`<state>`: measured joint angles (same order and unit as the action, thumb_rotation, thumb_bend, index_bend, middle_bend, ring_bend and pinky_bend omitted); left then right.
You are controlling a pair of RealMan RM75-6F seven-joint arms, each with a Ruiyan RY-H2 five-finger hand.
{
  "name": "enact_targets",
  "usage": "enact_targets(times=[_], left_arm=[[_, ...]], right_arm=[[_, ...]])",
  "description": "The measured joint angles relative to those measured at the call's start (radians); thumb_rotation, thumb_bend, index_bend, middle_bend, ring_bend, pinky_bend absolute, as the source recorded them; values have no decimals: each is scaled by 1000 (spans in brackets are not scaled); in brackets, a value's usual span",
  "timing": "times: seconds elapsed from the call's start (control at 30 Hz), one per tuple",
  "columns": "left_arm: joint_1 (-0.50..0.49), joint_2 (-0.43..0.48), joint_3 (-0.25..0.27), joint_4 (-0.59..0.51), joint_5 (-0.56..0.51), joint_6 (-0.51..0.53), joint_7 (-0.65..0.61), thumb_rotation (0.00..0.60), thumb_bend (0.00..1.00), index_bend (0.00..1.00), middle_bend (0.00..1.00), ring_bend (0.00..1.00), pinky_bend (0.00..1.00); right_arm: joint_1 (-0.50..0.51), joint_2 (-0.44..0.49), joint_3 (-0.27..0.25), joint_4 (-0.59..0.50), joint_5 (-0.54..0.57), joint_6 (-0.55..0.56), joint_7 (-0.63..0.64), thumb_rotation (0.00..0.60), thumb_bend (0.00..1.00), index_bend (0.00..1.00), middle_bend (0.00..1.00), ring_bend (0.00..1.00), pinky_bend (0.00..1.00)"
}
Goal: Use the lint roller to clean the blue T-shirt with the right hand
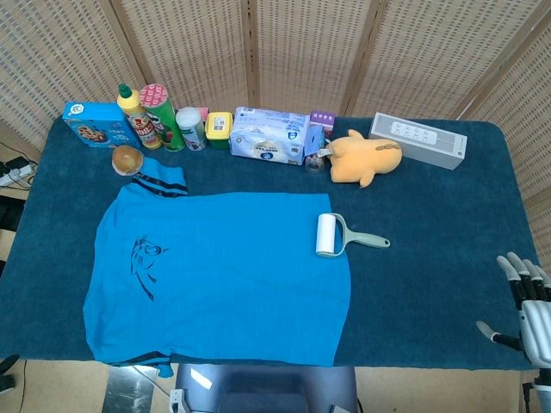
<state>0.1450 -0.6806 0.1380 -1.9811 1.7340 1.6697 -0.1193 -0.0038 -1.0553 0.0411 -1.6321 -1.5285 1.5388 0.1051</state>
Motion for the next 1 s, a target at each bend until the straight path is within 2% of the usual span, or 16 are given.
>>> enact_targets(times=[0.33, 0.7, 0.83, 1.0], left_arm=[[7, 10, -6, 15, -23, 24, -62, 600, 82, 0, 0, 0, 5], [8, -2, -15, 8, -30, 28, -36, 600, 82, 0, 0, 0, 5], [-9, 2, -23, -6, -64, -10, -33, 600, 82, 0, 0, 0, 5], [-40, 12, -38, -28, -121, -65, -32, 600, 82, 0, 0, 0, 5]], right_arm=[[56, -4, 1, -19, -15, -83, -15, 600, 0, 43, 26, 0, 0], [238, -2, 48, -65, -16, -311, 49, 600, 0, 42, 39, 0, 0], [314, -24, 75, -69, 30, -425, 59, 600, 0, 43, 50, 0, 28], [413, -105, 118, -40, 167, -558, 37, 600, 0, 40, 67, 7, 71]])
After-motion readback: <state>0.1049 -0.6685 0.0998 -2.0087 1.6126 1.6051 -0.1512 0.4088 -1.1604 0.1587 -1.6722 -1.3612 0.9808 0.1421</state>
